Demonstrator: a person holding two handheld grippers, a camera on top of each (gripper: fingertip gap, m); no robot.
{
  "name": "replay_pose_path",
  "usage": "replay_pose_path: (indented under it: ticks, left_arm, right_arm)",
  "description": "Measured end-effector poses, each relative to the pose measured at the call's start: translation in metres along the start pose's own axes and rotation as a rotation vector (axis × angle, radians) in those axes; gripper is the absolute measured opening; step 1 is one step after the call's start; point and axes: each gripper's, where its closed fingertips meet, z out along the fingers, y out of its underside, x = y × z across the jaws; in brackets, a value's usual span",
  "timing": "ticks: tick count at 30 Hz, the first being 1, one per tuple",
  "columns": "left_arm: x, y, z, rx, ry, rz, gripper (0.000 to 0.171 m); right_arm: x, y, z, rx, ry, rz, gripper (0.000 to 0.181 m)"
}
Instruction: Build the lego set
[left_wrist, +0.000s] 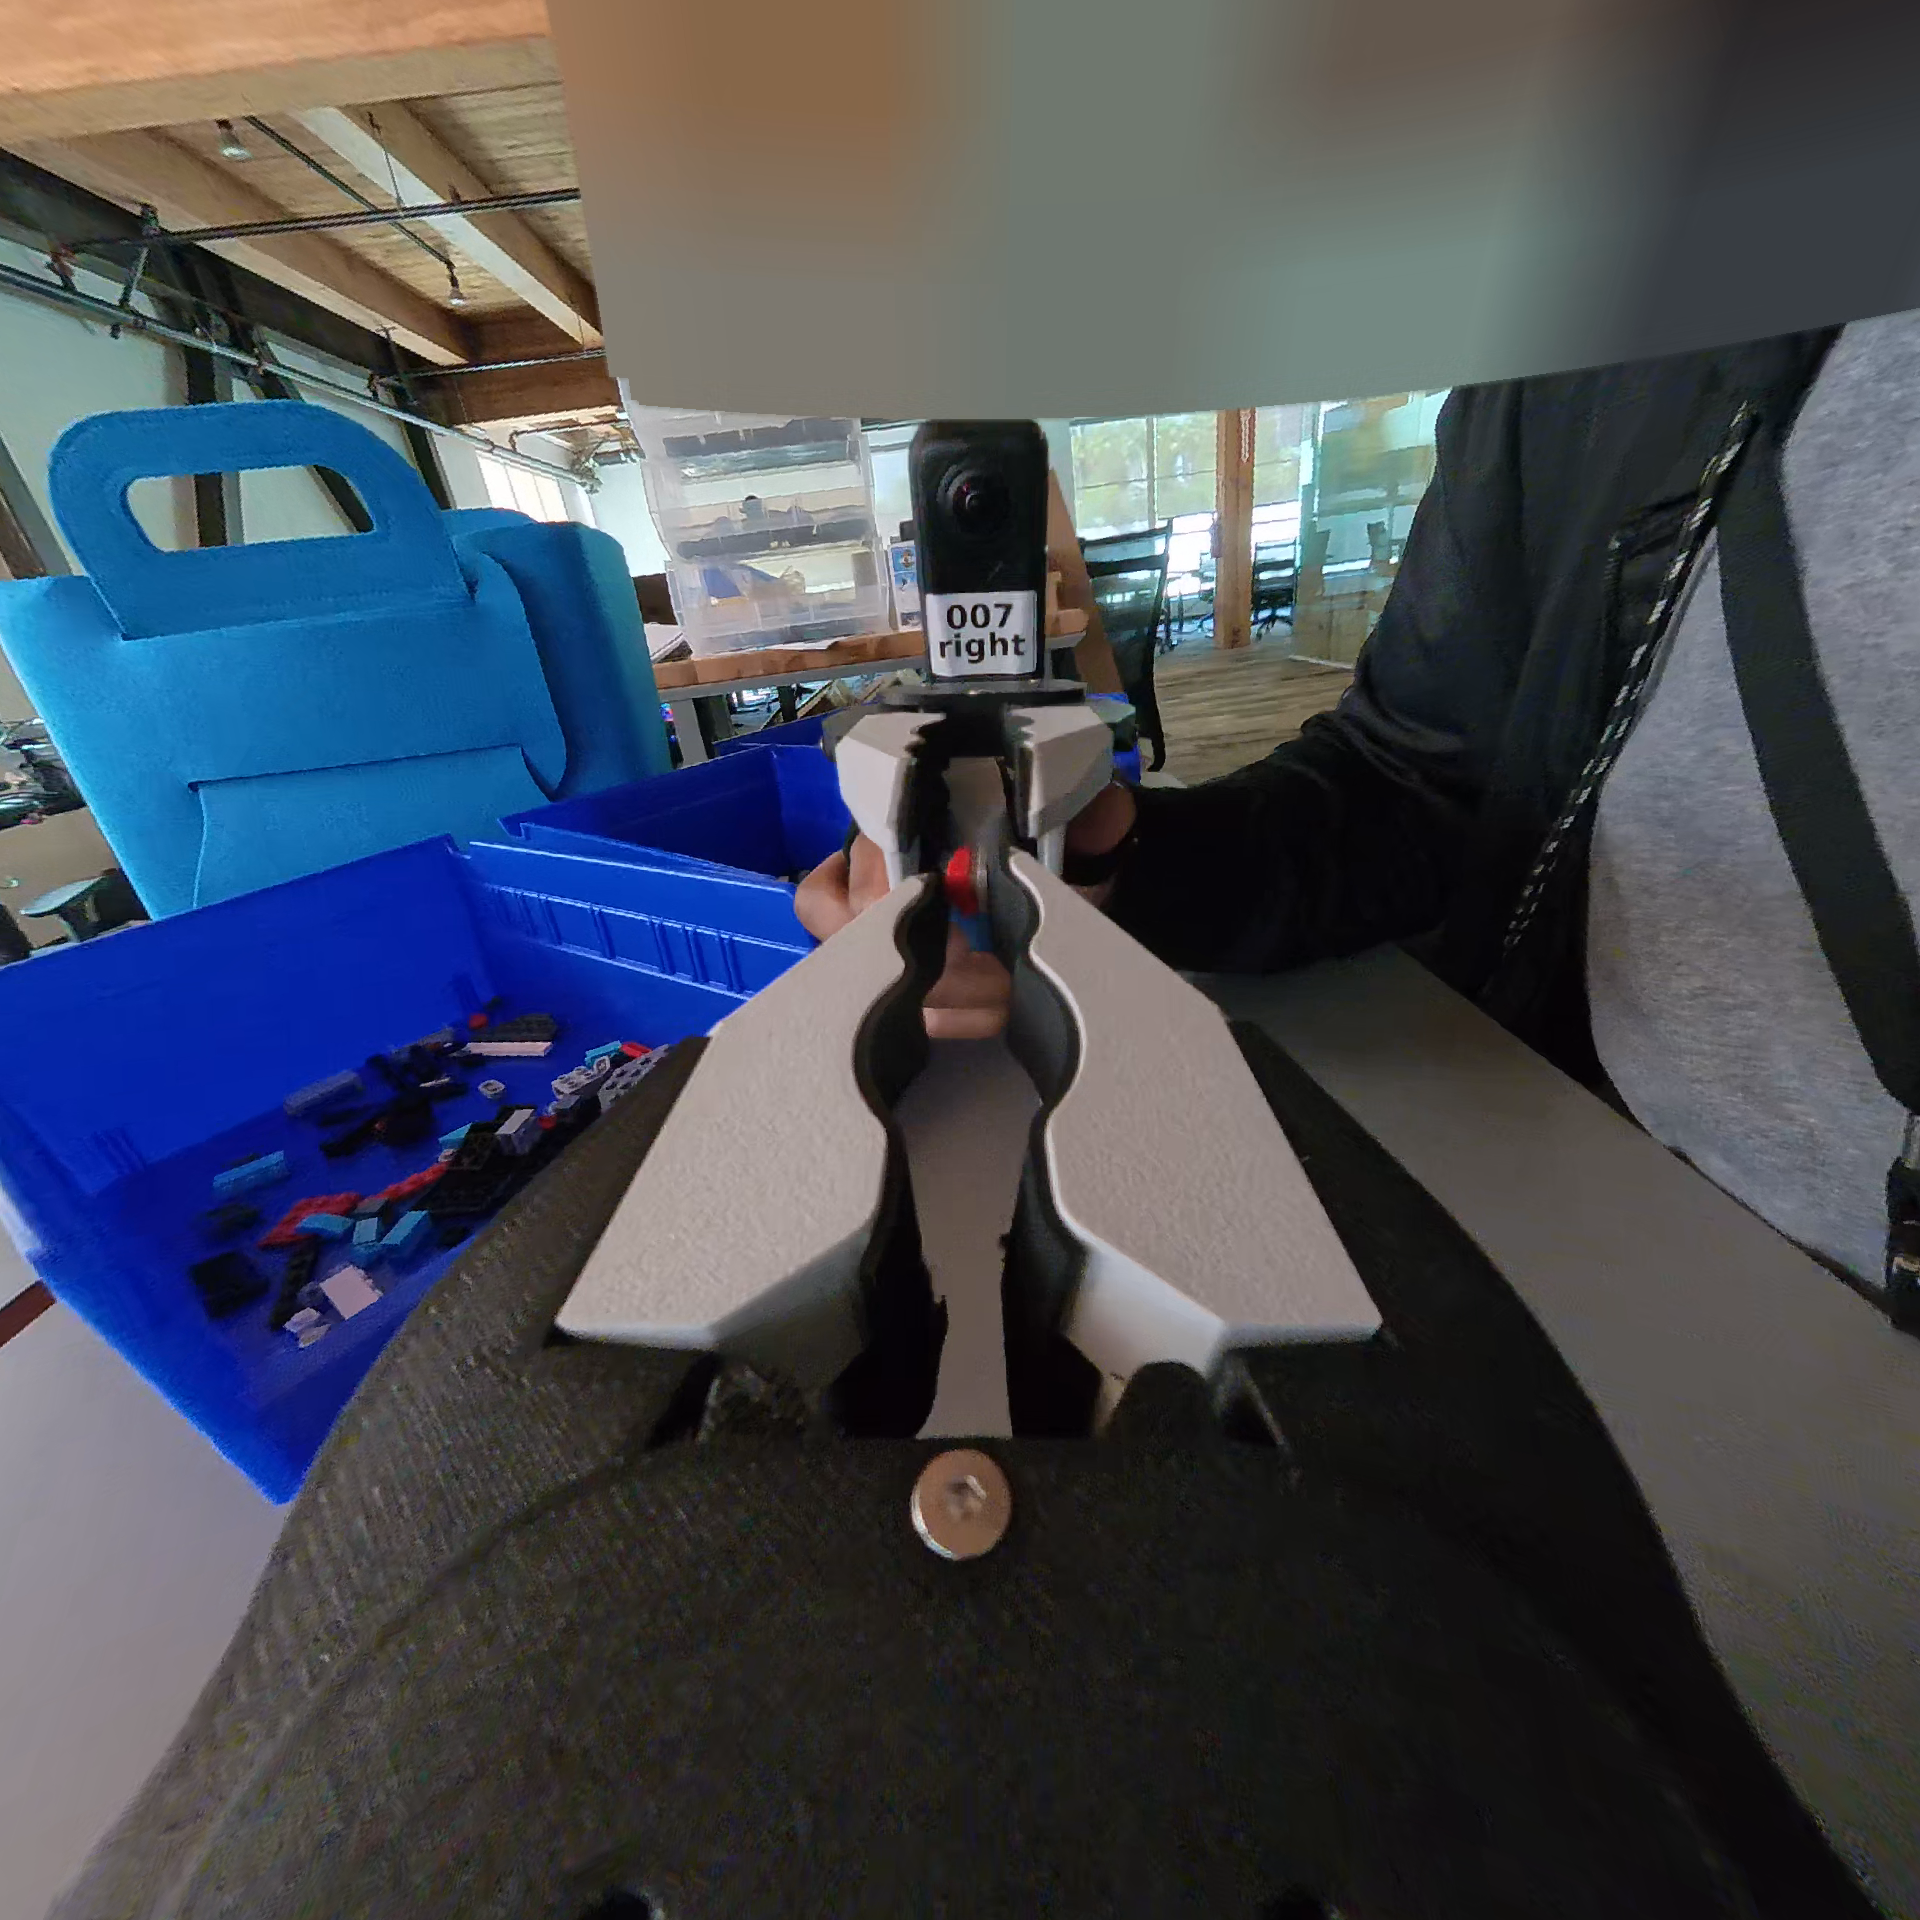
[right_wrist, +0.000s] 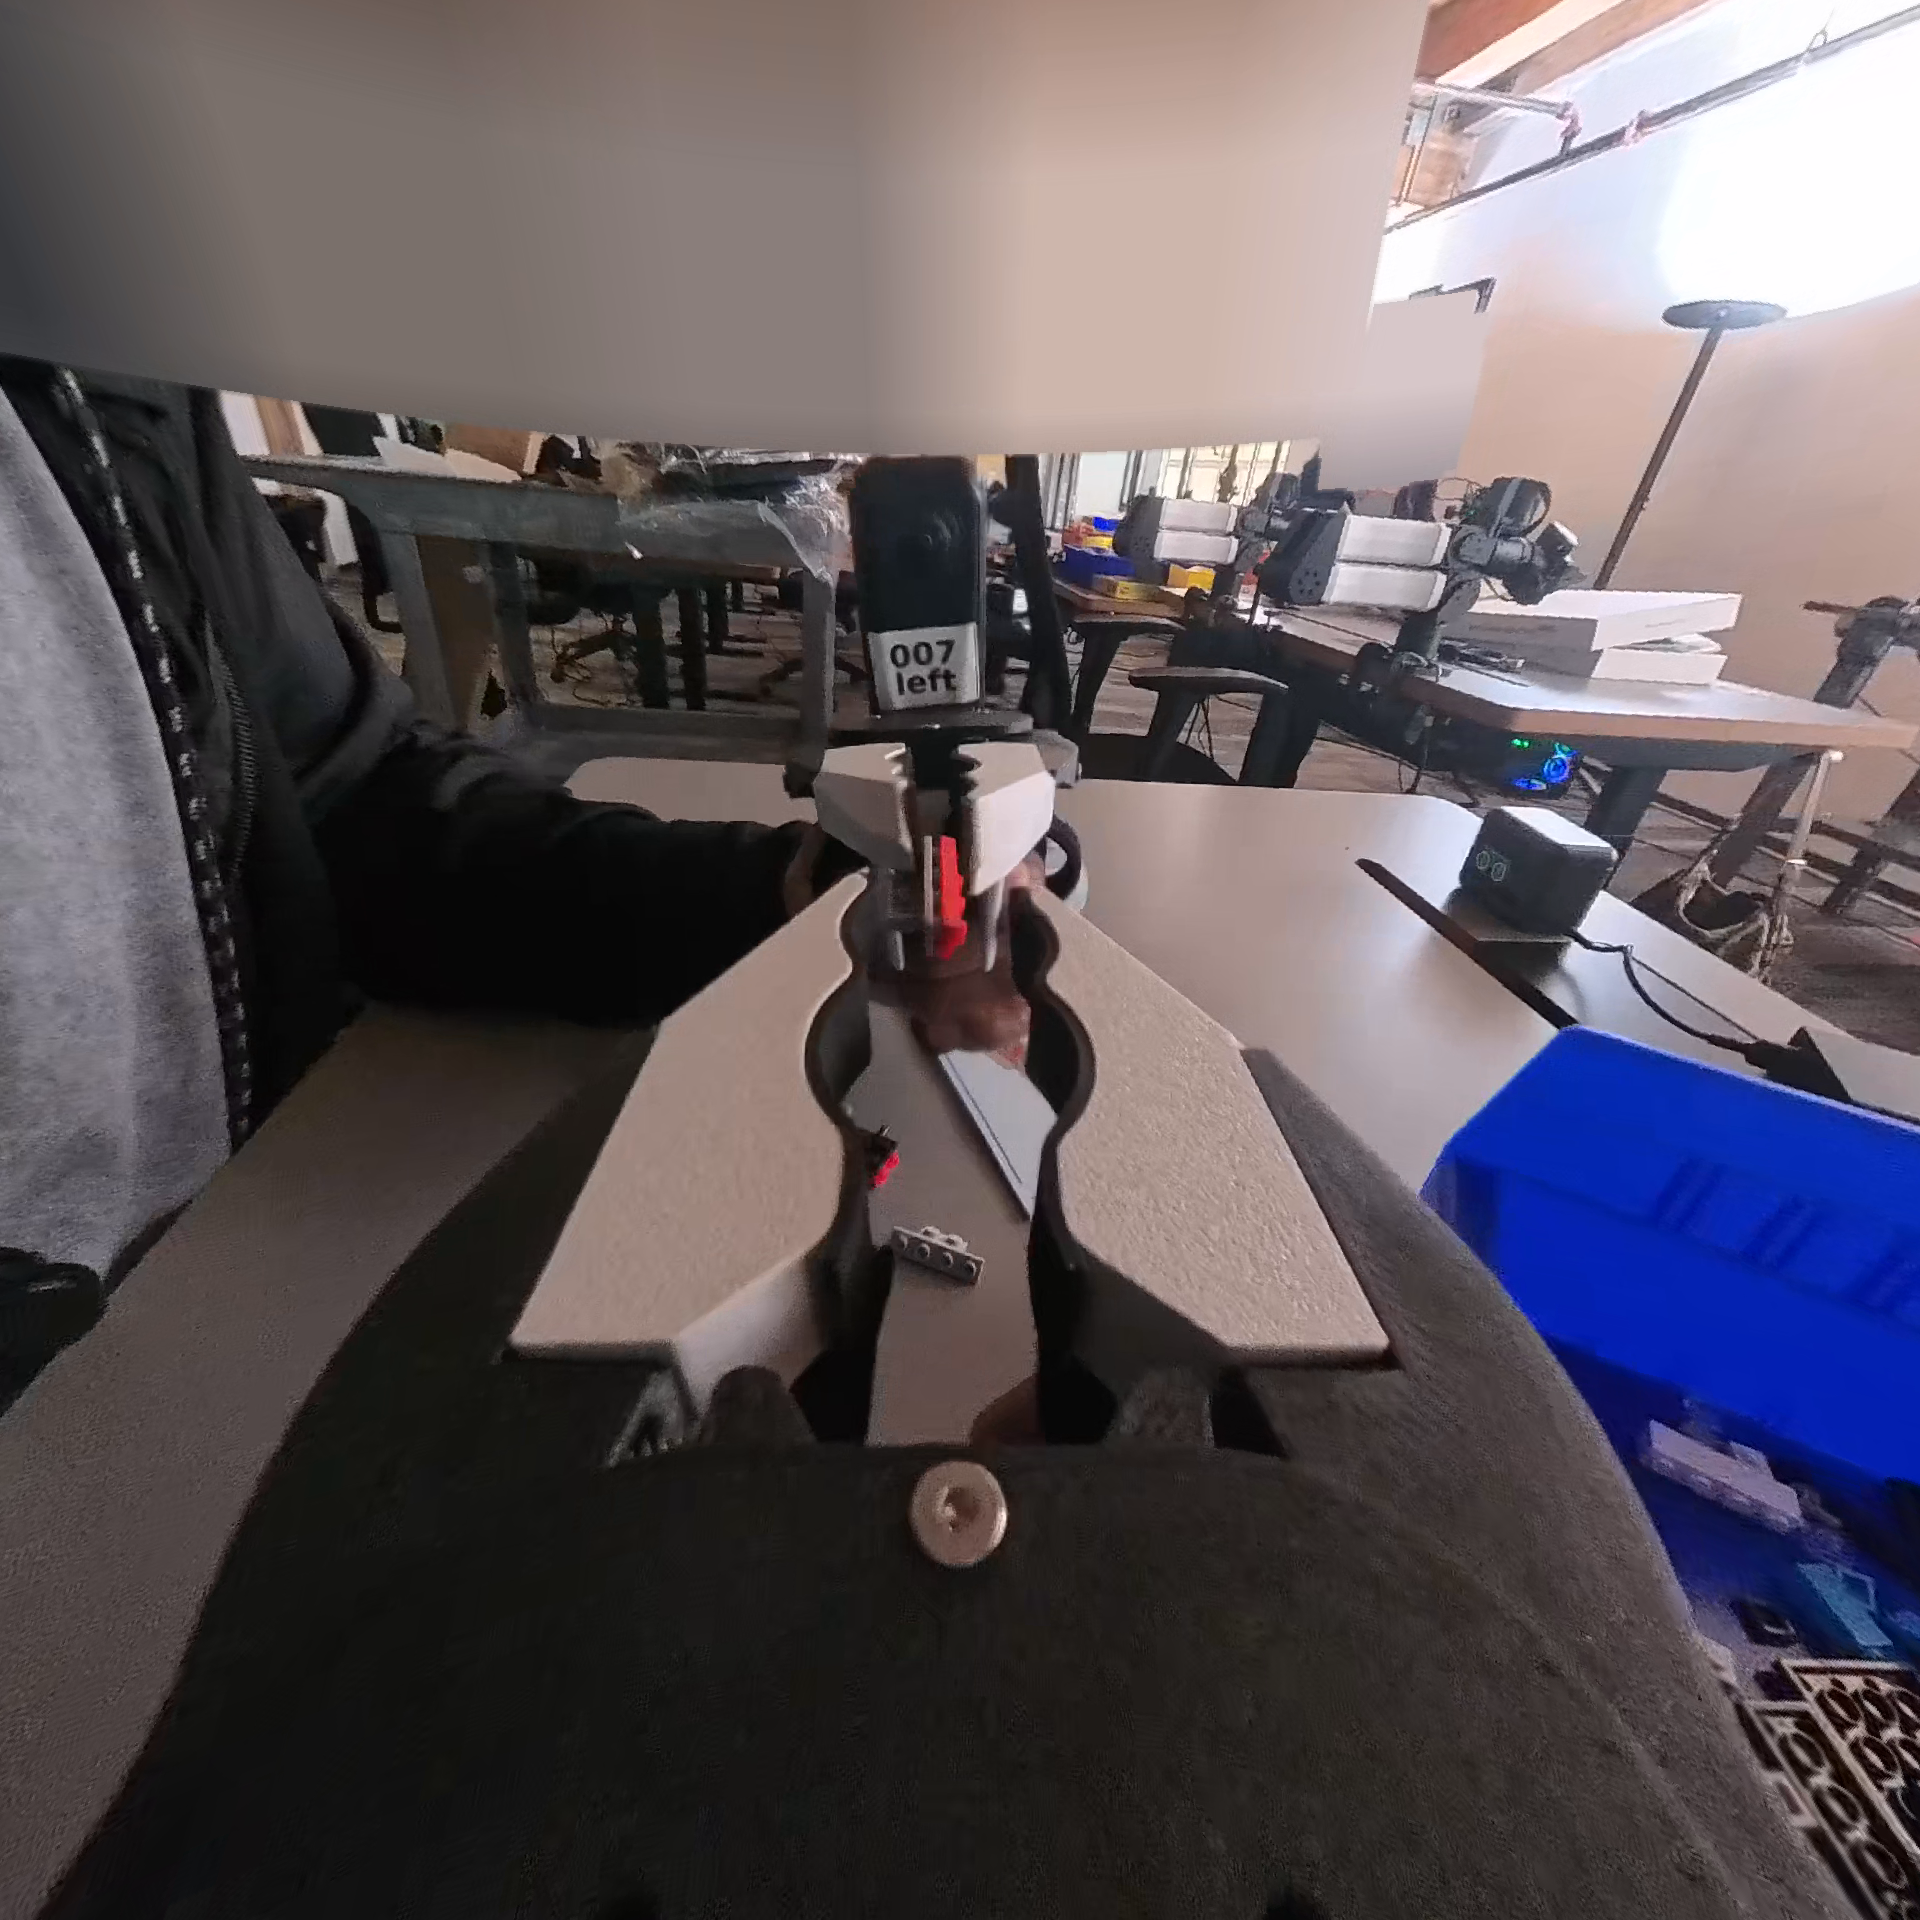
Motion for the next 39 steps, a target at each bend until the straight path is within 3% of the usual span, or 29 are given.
replay_pose_path:
  ticks: [4, 7, 22, 33, 39]
  left_arm:
    - [0.003, 0.004, 0.004, -0.029, -0.001, 0.045, 0.007]
    - [0.004, 0.005, 0.005, -0.037, -0.001, 0.07, 0.007]
    - [0.004, 0.014, 0.003, -0.104, 0.014, 0.045, 0.007]
    - [-0.008, 0.014, 0.004, -0.077, -0.037, -0.023, 0.007]
    - [-0.026, -0.006, -0.007, 0.009, -0.187, 0.06, 0.007]
  right_arm:
    - [-0.005, 0.008, 0.005, -0.05, -0.015, 0.002, 0.026]
    - [-0.006, 0.011, 0.006, -0.062, -0.014, -0.006, 0.01]
    - [-0.005, 0.018, 0.006, -0.095, -0.003, -0.092, 0.01]
    - [0.008, 0.015, 0.003, -0.092, 0.122, -0.221, 0.012]
    - [0.027, 0.004, -0.003, 0.025, 0.161, 0.072, 0.024]
